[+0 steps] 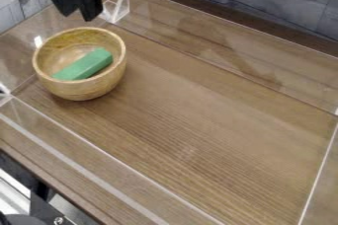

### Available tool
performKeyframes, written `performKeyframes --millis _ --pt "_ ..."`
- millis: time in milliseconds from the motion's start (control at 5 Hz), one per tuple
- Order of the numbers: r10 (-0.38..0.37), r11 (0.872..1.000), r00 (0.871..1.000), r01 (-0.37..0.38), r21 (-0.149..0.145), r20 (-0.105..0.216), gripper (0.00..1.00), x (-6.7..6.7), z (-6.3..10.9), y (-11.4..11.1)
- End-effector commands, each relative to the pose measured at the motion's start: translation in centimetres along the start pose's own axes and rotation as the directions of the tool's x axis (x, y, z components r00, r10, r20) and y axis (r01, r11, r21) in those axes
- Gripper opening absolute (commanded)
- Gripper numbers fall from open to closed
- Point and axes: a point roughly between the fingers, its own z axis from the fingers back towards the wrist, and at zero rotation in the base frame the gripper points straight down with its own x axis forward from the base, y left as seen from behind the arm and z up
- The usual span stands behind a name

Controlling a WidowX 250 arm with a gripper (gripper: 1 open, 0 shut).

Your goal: Put green object into wooden bowl

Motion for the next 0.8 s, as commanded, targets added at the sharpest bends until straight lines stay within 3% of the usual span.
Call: performKeyframes --millis 0,200,400,600 --pt "0.013 0.999 0.999 -0.015 0.037 0.043 1.0 -0.1 2.0 1.5" --pt "0.042 0.999 0.998 -0.043 0.027 0.042 1.0 -0.8 2.2 2.4" --pt "0.051 0.998 0.998 -0.052 0.02 0.041 1.0 0.6 2.0 1.9" --pt "0.043 0.999 0.998 -0.044 0.014 0.036 1.0 1.4 1.0 -0.2"
